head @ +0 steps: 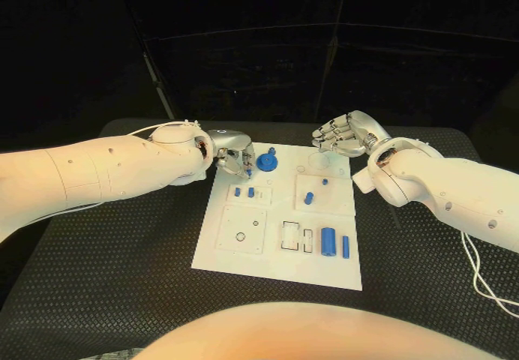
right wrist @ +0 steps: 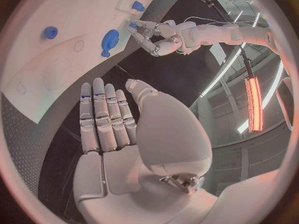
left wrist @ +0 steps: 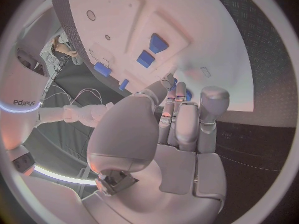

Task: Assemble the parts on the task board

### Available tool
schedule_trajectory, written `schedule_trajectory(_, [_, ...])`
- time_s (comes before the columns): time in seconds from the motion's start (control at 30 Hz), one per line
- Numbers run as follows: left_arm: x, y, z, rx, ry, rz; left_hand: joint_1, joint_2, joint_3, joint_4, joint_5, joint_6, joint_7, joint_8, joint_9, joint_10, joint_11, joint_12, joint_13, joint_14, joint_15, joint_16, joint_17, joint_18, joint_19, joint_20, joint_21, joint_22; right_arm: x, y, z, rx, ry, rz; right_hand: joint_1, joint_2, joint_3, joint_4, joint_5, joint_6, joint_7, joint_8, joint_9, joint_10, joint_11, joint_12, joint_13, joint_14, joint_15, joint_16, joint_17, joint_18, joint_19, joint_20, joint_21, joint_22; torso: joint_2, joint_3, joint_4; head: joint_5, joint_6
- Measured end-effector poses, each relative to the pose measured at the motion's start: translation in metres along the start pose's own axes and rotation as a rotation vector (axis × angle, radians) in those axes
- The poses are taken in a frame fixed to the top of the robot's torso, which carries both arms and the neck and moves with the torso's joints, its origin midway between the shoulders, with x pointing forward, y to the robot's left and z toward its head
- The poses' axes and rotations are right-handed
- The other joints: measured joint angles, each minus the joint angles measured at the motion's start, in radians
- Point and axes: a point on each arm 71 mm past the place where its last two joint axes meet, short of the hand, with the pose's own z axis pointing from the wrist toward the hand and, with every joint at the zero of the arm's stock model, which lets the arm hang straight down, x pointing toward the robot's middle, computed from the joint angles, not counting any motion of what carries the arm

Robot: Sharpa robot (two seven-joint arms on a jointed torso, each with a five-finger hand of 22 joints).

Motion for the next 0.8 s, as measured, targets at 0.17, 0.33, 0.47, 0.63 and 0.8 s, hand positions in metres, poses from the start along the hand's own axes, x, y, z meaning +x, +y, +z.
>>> schedule_trajectory(0.17, [0.0014, -0.002, 0.0012, 0.004, 0.017, -0.002, 0.0, 0.0, 0.0, 0.0, 0.0, 0.0, 0.0, 0.0, 0.0, 0.0, 0.0, 0.0, 0.0, 0.0, 0.0, 0.0, -0.002, 0.0, 0.0, 0.0, 0.0, 0.0, 0.0007, 0.0004, 0.0003, -0.001, 0.001, 0.001, 0.0, 0.0, 0.0, 0.0, 0.0, 0.0, 0.0, 0.0, 0.0, 0.0, 0.0, 0.0, 0.0, 0.0, 0.0, 0.0, 0.0, 0.0, 0.0, 0.0, 0.0, 0.0, -0.001, 0.0, 0.0001, 0.001, 0.0])
schedule_trajectory(0.33, [0.0025, -0.0023, 0.0013, 0.004, 0.032, -0.004, 0.0, 0.0, 0.0, 0.0, 0.0, 0.0, 0.0, 0.0, 0.0, 0.0, 0.0, 0.0, 0.0, 0.0, 0.0, 0.0, -0.002, 0.0, 0.0, 0.0, 0.0, 0.0, 0.001, 0.0005, 0.0005, -0.002, 0.002, 0.001, 0.0, 0.0, 0.0, 0.0, 0.0, 0.0, 0.0, 0.0, 0.0, 0.0, 0.0, 0.0, 0.0, 0.0, 0.0, 0.0, 0.0, 0.0, 0.0, 0.0, 0.0, 0.0, -0.001, -0.0002, 0.0001, 0.003, 0.0])
schedule_trajectory(0.47, [0.0032, -0.0021, 0.0012, 0.004, 0.042, -0.005, 0.0, 0.0, 0.0, 0.0, 0.0, 0.0, 0.0, -0.004, 0.0, 0.0, 0.0, 0.0, 0.0, 0.0, 0.0, 0.0, -0.002, 0.0, 0.0, 0.0, 0.0, 0.0, 0.0011, 0.0003, 0.0006, -0.001, 0.002, 0.001, 0.0, 0.0, 0.0, 0.0, 0.0, 0.0, 0.0, 0.0, 0.0, 0.0, 0.0, 0.0, 0.0, 0.0, 0.0, 0.0, 0.0, 0.0, 0.0, 0.0, 0.0, 0.0, -0.001, -0.0001, 0.0002, 0.004, 0.0])
schedule_trajectory(0.63, [0.0037, -0.0018, 0.0011, 0.001, 0.05, -0.007, 0.0, 0.0, 0.0, 0.0, 0.0, 0.0, 0.0, -0.005, 0.0, 0.0, 0.0, 0.0, 0.0, 0.0, 0.0, 0.0, -0.002, 0.0, 0.0, 0.0, 0.0, 0.0, 0.0015, 0.0, 0.0005, -0.001, 0.002, 0.001, 0.0, 0.0, 0.0, 0.0, 0.0, 0.0, 0.0, 0.0, 0.0, 0.0, 0.0, 0.0, 0.0, 0.0, 0.0, 0.0, 0.0, 0.0, 0.0, 0.0, 0.0, 0.0, -0.001, -0.0001, 0.0004, 0.005, 0.0])
schedule_trajectory(0.8, [0.0039, -0.0026, 0.0016, 0.002, 0.055, -0.007, 0.0, 0.0, 0.0, 0.0, 0.0, 0.0, 0.0, -0.005, -0.001, 0.0, 0.0, 0.0, 0.0, 0.0, 0.0, 0.0, -0.002, 0.0, 0.0, 0.0, 0.0, 0.0, 0.0016, -0.0003, 0.0005, -0.001, 0.003, 0.001, 0.0, 0.0, 0.0, 0.0, 0.0, 0.0, 0.0, 0.0, 0.0, 0.0, 0.0, 0.0, 0.0, 0.0, 0.0, 0.0, 0.0, 0.0, 0.0, 0.0, 0.0, 0.0, -0.001, -0.0002, 0.0004, 0.005, 0.0])
